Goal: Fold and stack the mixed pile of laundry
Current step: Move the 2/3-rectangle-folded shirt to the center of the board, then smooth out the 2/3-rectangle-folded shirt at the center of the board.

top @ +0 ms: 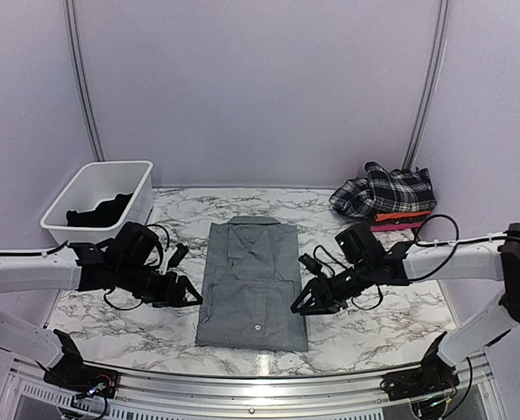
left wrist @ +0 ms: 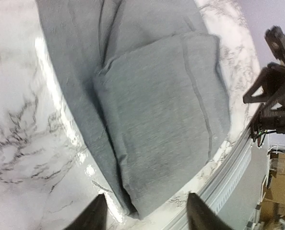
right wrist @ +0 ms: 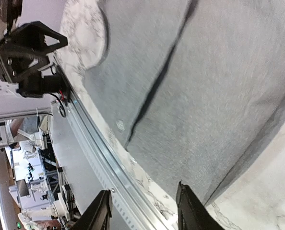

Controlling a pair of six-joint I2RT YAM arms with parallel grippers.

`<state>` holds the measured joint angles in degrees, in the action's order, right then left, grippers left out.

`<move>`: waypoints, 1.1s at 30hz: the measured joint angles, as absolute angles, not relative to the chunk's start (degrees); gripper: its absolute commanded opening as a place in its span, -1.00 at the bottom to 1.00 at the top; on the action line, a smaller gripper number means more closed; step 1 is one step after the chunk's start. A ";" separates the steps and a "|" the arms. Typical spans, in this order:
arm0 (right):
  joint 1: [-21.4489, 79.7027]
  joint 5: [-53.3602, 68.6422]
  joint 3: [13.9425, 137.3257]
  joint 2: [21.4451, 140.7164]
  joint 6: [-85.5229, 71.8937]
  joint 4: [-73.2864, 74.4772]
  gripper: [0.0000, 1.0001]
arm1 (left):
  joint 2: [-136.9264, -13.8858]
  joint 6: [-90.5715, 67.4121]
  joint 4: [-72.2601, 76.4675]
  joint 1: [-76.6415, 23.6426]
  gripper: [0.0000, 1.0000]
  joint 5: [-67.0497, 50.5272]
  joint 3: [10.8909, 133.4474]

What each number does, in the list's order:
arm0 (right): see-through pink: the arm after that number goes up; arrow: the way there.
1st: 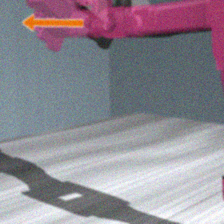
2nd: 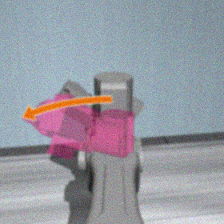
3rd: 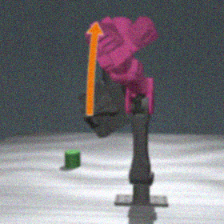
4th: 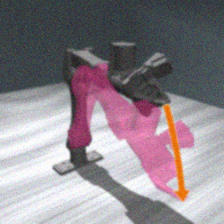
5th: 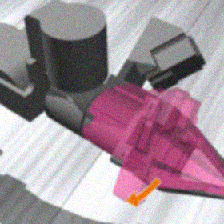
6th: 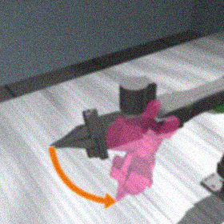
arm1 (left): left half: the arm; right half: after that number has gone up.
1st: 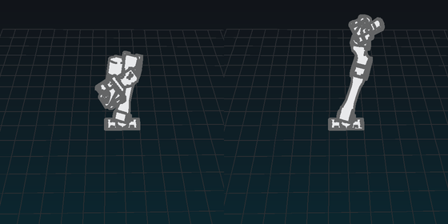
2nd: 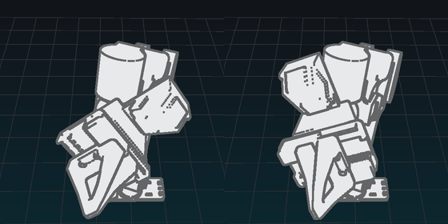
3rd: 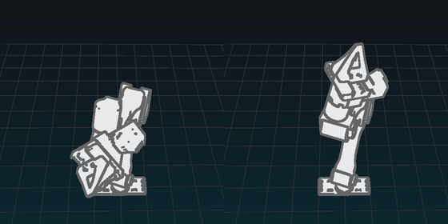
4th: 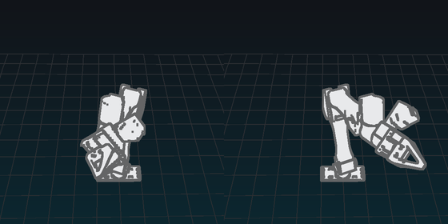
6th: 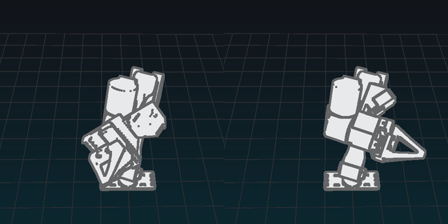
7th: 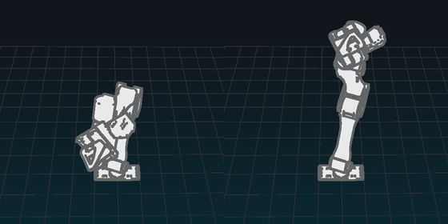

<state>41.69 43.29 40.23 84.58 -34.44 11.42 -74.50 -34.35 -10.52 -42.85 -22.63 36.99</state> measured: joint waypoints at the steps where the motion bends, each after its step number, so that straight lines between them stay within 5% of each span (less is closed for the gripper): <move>1: 40.34 42.76 41.25 82.06 -34.11 12.80 -0.15 | -71.79 -32.97 -11.42 -42.85 0.67 -21.89 37.47; 6: 33.32 42.28 52.40 83.35 -30.83 14.87 -0.22 | -66.65 -22.17 -12.40 -42.81 0.61 -18.28 44.71; 19: 32.34 49.12 85.78 116.90 -23.31 16.93 -0.38 | -94.87 10.72 -12.64 -42.78 0.34 -21.98 62.15; 33: 32.34 56.38 91.05 131.98 -24.16 14.61 -0.53 | -113.32 19.55 -10.04 -43.31 0.29 -27.73 72.07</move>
<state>32.34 56.38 91.05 131.98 -24.16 14.61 -113.32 19.55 -10.04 -43.31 -27.73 72.07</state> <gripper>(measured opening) 0.246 0.657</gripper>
